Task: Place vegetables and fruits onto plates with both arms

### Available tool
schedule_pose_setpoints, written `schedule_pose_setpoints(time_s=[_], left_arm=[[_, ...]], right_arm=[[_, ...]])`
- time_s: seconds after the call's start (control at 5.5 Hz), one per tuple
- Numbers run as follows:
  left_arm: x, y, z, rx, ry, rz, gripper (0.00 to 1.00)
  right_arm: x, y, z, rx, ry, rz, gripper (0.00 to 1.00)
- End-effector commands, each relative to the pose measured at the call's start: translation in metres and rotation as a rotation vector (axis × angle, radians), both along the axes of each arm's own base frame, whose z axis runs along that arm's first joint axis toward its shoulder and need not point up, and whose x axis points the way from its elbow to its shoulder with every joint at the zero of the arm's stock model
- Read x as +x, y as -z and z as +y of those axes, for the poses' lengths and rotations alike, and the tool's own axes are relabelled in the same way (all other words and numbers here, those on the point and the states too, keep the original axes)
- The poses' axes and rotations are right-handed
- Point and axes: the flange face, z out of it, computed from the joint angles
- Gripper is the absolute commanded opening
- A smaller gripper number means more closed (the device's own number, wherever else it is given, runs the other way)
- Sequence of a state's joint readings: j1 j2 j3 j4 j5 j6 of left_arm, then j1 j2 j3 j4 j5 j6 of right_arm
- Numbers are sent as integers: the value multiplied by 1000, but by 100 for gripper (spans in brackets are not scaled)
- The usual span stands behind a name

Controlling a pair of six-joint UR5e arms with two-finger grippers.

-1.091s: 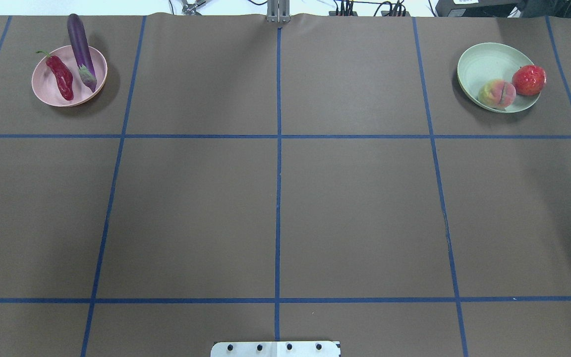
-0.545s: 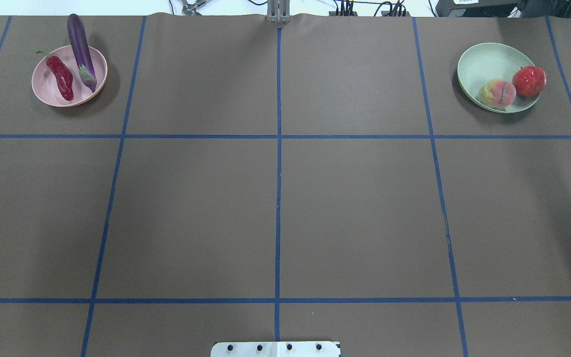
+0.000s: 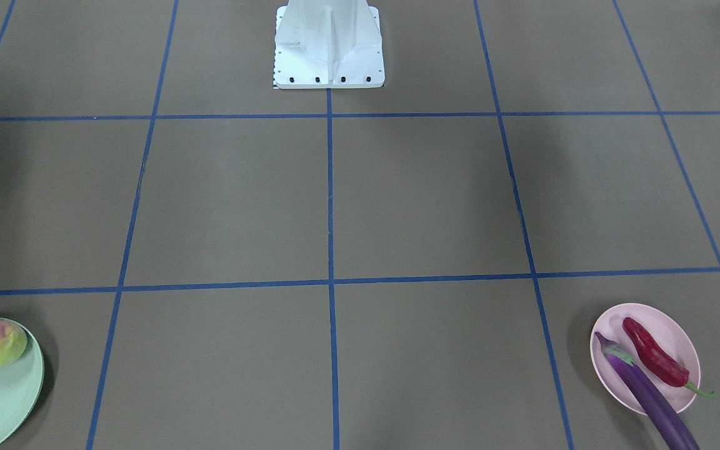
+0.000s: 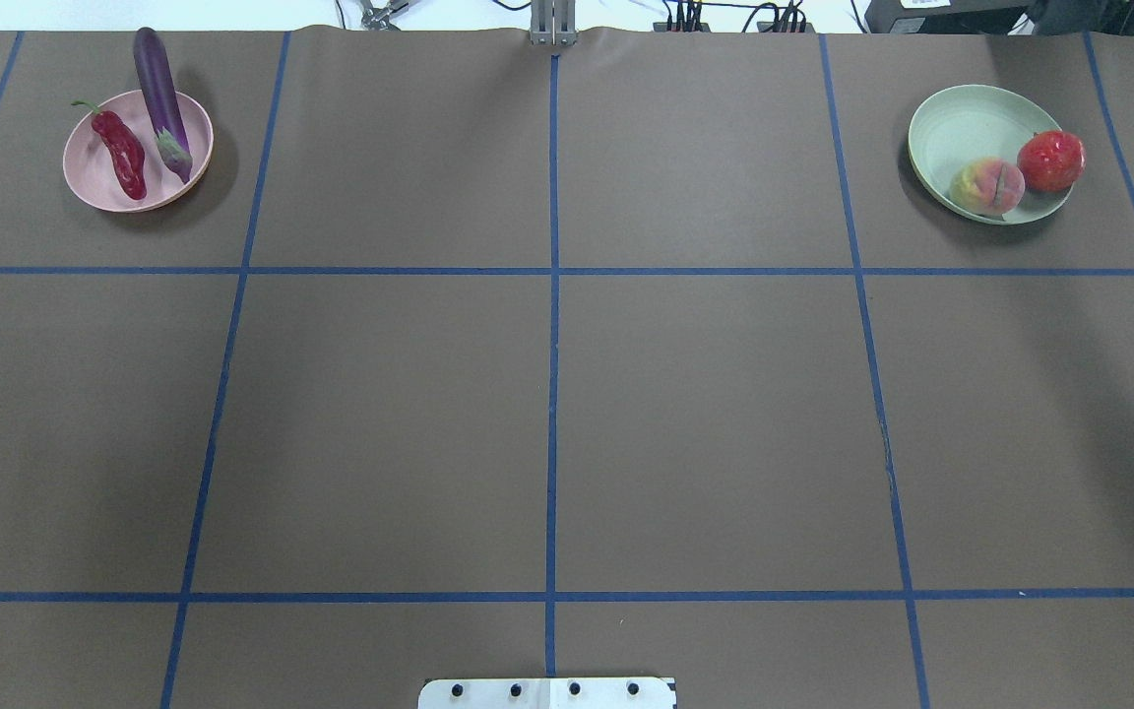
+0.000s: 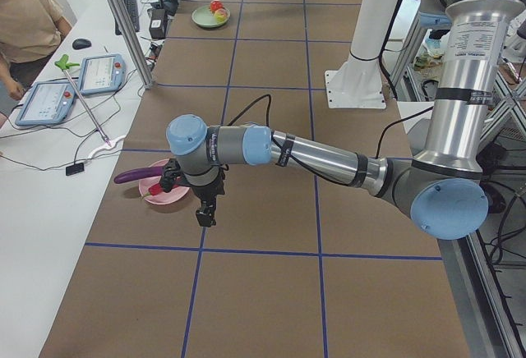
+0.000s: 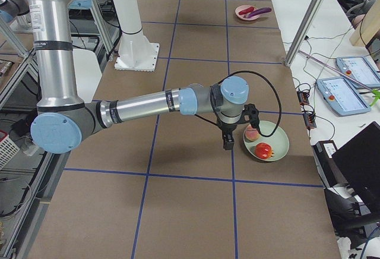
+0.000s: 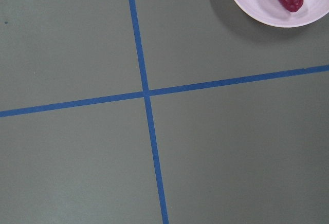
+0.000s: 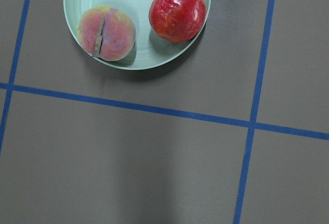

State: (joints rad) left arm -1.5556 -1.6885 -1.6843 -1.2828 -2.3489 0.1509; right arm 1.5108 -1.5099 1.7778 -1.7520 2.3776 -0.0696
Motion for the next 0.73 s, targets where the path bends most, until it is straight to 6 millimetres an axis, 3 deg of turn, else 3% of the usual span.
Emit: schedule_pose_setpoints(time_s=[0.0, 0.36, 0.55], left_arm=[[-1, -27, 3, -50, 0, 1, 100], [0, -50, 9, -71, 5, 20, 100], [-2, -53, 15, -73, 10, 34, 100]], right_arm=[[14, 7, 10, -12, 41, 59, 100], [12, 5, 11, -17, 44, 68, 100], [12, 5, 12, -28, 32, 61, 100]])
